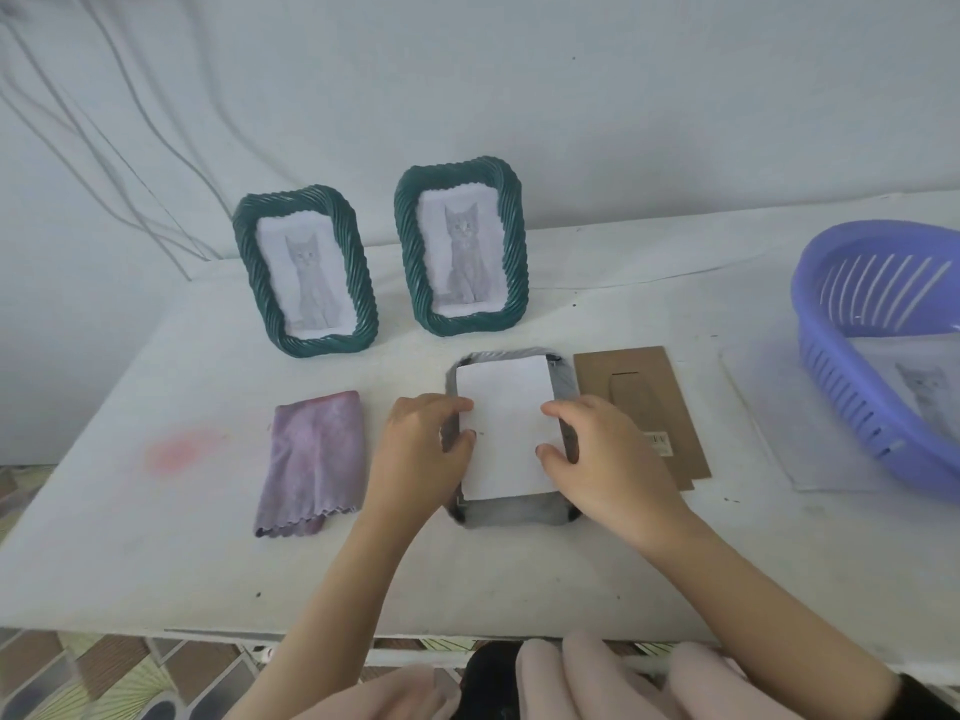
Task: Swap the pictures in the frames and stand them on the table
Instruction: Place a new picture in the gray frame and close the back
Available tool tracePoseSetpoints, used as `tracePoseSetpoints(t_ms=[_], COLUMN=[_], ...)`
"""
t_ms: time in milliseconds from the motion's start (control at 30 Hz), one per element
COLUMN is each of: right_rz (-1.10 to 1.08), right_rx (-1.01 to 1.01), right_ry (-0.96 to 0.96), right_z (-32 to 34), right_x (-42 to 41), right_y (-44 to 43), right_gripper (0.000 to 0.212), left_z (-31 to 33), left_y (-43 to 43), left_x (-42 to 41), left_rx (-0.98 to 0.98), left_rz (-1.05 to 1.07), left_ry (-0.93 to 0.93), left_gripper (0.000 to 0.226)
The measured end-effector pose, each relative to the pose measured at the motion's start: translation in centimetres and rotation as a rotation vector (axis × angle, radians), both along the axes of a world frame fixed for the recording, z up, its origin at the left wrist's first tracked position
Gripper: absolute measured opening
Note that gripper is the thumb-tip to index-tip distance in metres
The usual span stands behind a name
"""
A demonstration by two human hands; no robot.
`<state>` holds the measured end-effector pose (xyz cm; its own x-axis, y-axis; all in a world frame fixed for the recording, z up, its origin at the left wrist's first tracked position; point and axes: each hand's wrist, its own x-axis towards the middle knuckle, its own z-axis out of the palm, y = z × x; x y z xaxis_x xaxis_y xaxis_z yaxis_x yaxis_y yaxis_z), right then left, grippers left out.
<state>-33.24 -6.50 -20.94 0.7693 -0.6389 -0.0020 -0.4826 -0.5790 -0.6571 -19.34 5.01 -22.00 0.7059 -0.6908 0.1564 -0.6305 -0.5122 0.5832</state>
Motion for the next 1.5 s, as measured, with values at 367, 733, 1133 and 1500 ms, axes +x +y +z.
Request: tracePoseSetpoints(t_ms=[367,733,1133,1500], right_rz=[-0.066,-0.087,-0.059,-0.093], right_rx=[-0.007,0.053,0.017,0.075], right_ry=[-0.013,-0.039,-0.028,-0.109], right_z=[-0.5,-0.8,-0.9,-0.9], right_x=[0.5,0.6,0.6,0.5], right_y=[-0.2,-0.5,-0.5,-0.4], right_gripper=[0.045,0.044,0.051,0.044], left_z=[-0.6,-1.2,-1.9,-2.4], left_y=[0.7,0.9,0.9,1.2], left_x=[1.1,0.9,0.8,1.0], left_rx=[0.001,-0.047,-0.038,-0.151], left_rz=[-0.081,-0.101,-0.105,-0.111], left_ry=[0.017,-0.016,-0.069,0.028], left_gripper=[0.043,0.045,0.054,0.054])
